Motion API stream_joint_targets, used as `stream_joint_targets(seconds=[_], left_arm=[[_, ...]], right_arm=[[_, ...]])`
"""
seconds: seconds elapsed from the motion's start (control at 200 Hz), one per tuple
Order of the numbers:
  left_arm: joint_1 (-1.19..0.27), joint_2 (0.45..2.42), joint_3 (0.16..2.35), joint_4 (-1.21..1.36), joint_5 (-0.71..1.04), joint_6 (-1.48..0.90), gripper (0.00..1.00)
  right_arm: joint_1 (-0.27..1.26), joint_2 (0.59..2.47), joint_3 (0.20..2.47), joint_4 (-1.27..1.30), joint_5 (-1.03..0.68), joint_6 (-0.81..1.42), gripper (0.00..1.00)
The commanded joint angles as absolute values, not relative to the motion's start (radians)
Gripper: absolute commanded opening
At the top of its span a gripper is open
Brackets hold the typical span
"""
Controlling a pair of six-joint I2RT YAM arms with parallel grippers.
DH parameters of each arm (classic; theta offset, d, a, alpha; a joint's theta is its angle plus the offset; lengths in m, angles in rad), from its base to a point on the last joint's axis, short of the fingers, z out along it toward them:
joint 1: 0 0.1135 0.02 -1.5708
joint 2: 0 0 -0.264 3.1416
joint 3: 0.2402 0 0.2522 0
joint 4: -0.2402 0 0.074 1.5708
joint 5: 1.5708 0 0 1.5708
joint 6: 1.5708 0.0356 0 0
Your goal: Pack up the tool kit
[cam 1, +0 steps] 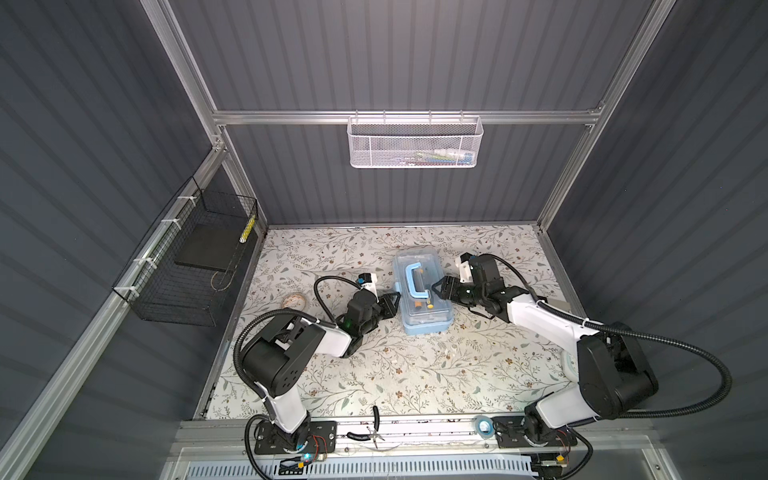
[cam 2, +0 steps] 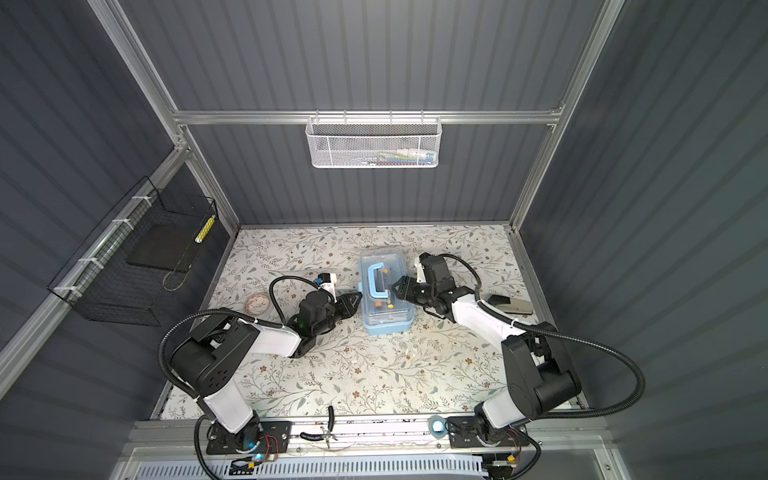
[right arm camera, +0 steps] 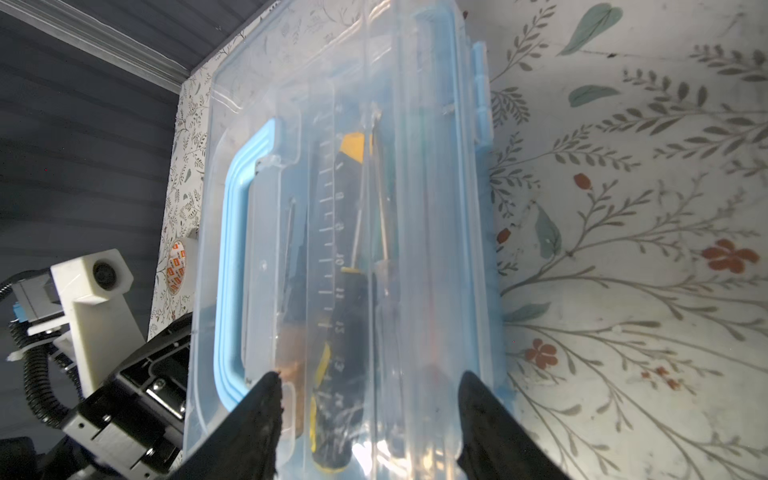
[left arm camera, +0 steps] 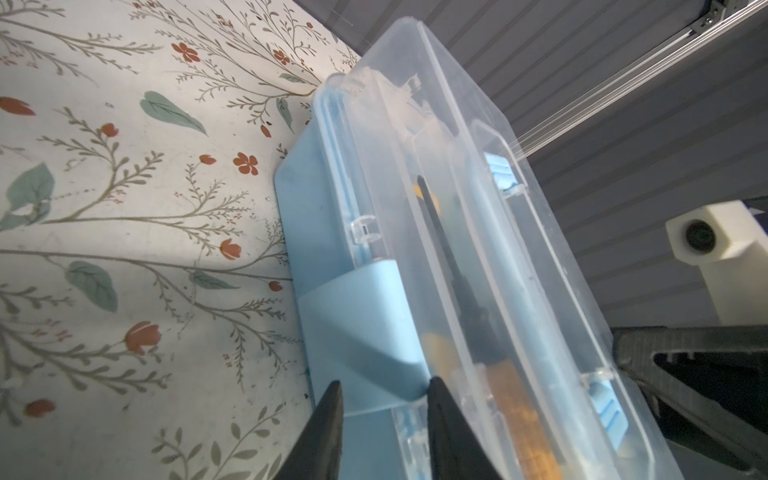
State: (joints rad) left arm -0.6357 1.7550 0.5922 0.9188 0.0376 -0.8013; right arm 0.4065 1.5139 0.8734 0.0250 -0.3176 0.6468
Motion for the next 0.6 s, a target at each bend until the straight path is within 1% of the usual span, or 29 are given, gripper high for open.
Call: stream_joint_targets(seconds=[0.0, 0.31, 0.43, 0.555, 0.595], left_arm=[[-0.650, 1.816, 0.581, 0.963, 0.079, -0.824, 0.36], [-0.638, 1.927, 0.583, 1.180, 0.154, -0.864, 0.41], [-0.638, 2.005, 0.593, 1.319, 0.210, -0.901, 0.44], [-0.637, 2.110, 0.607, 1.525, 0.280, -0.962, 0.45], [-0.636, 2.134, 0.624, 1.529, 0.298, -0.985, 0.45]], right_arm=[[0.417, 1.547, 0.830, 0.179, -0.472, 0.698, 0.67], [0.416, 1.630, 0.756, 0.482, -0.656, 0.804, 0.66], [0.417, 1.670, 0.749, 0.563, -0.709, 0.831, 0.66], [0.416, 1.706, 0.749, 0.612, -0.748, 0.845, 0.66], [0.417, 1.720, 0.750, 0.627, -0.759, 0.850, 0.66]])
